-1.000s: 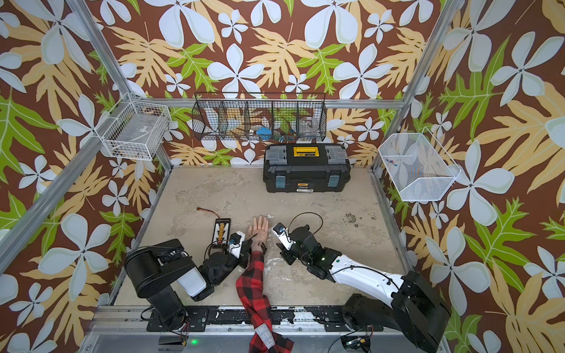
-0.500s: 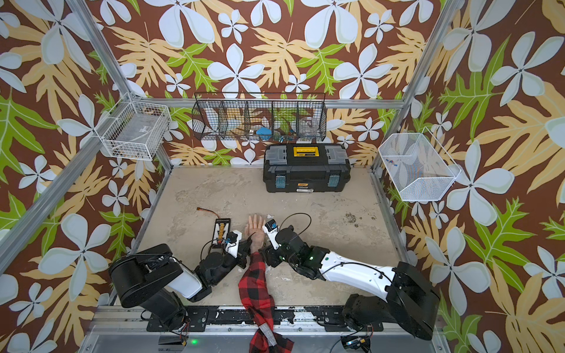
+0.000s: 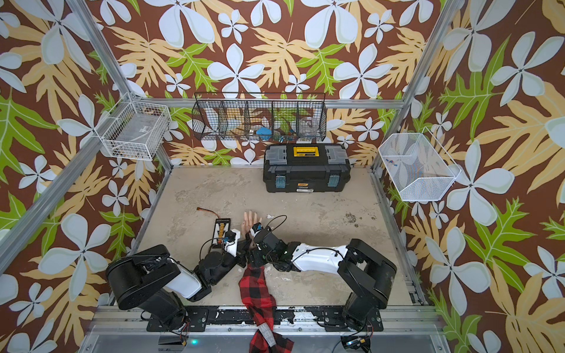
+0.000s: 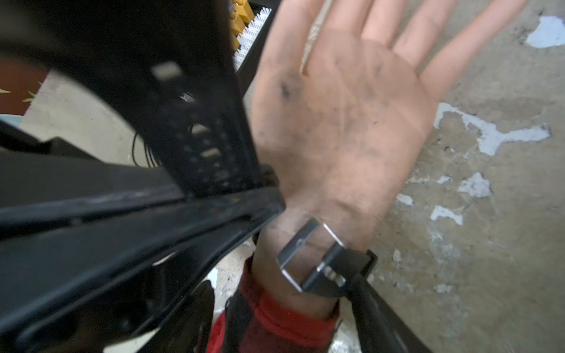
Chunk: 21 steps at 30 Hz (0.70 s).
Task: Take off the watch
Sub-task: Take off the watch from the hand.
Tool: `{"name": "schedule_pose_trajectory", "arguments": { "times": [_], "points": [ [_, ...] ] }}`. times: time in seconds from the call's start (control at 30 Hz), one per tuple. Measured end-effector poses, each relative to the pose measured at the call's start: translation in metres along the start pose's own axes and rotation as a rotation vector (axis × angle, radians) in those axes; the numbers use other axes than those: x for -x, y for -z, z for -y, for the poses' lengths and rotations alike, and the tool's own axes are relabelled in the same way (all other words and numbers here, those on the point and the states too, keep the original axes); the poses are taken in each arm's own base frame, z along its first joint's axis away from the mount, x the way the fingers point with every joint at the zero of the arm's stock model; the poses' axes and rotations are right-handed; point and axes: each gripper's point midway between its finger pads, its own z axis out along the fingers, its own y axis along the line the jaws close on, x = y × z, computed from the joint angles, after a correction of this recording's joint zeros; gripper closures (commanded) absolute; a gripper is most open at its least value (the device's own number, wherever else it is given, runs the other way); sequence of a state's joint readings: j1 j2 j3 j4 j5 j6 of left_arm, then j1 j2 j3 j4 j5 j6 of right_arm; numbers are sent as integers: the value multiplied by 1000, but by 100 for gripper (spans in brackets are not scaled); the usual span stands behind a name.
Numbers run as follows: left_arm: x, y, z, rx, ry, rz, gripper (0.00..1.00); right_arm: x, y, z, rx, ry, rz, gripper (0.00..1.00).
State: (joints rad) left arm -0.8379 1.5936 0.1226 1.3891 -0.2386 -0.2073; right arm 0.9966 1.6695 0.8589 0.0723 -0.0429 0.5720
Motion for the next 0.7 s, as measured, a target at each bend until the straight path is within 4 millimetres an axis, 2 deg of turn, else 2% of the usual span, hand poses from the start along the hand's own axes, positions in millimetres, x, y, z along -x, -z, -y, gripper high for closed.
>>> {"name": "schedule_pose_trajectory", "arguments": {
  "times": [0.13,0.43,0.7],
  "points": [
    [2,0,1,-2,7,3,100,-9,-10,4,-15,-24,-32,30],
    [3,0,-1,6,20,7,100,-14,-13,3,-13,-66,-50,27],
    [2,2,-2,13,23,7,100,-17,-5,-7,34,-100,-88,27]
  ]
}}
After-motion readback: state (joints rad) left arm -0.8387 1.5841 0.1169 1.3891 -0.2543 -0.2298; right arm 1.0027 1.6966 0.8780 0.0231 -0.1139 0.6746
